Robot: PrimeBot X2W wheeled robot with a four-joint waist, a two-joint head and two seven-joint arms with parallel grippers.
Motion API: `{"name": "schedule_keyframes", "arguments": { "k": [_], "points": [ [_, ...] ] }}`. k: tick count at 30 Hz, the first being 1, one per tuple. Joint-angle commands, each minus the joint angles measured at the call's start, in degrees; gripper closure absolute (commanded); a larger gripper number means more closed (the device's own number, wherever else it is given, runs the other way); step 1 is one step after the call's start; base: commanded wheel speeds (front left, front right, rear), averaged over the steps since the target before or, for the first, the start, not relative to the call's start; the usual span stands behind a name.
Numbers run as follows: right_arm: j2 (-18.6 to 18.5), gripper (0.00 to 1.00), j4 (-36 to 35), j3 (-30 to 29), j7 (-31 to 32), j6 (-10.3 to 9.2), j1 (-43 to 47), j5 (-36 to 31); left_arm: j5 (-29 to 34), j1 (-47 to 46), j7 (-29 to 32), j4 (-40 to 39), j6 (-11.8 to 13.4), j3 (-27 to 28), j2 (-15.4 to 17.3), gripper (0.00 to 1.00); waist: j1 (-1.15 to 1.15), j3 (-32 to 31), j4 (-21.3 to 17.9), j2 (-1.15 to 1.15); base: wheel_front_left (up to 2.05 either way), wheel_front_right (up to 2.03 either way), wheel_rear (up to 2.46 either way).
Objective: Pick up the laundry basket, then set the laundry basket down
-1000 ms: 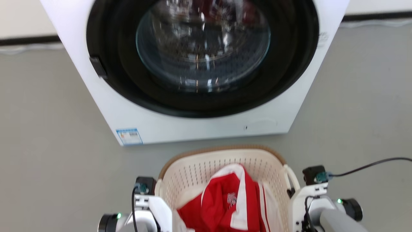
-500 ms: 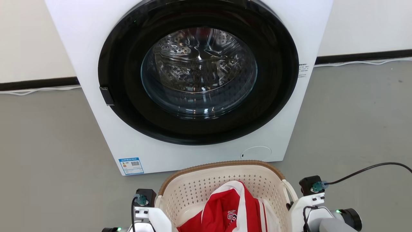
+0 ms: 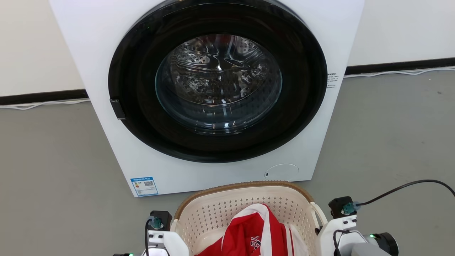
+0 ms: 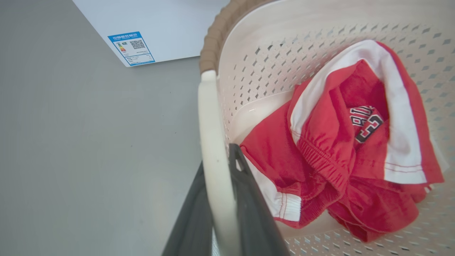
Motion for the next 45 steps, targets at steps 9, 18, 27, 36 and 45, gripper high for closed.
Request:
{"name": "schedule_keyframes", "arguments": {
  "k": [9, 18, 27, 36, 45],
  "points": [
    [1.3, 1.0, -1.2, 3.5, 0.0, 0.54, -1.7, 2.5, -0.6, -1.7, -1.2, -0.4, -0.8, -0.7, 0.2, 1.0, 0.0, 0.2, -0.2, 0.0, 0.0, 0.0, 0.0],
    [1.3, 1.0, -0.5, 5.0, -0.2, 0.54, -2.0, 4.3, -1.5, -2.0, -1.2, -0.1, -0.8, -1.6, 0.2, 1.0, 0.0, 0.3, -0.3, 0.0, 0.0, 0.0, 0.0],
    [1.3, 1.0, 0.1, 6.4, -0.5, 0.54, -2.5, 5.7, -2.3, -2.2, -1.5, 0.1, -0.8, -2.5, 0.2, 1.0, 0.0, 0.4, -0.2, 0.0, 0.0, 0.0, 0.0],
    [1.3, 1.0, 0.4, 7.7, -0.8, 0.54, -2.9, 6.9, -3.2, -2.4, -1.5, 0.2, -0.7, -3.3, 0.2, 1.0, 0.0, 0.4, -0.5, 0.0, 0.0, 0.0, 0.0],
    [1.3, 1.0, 0.5, 8.9, -1.2, 0.54, -3.3, 8.2, -3.9, -2.6, -1.7, 0.3, -0.6, -4.2, 0.2, 1.0, 0.0, 0.9, -0.7, 0.0, 0.0, 0.0, 0.0]
  ]
}}
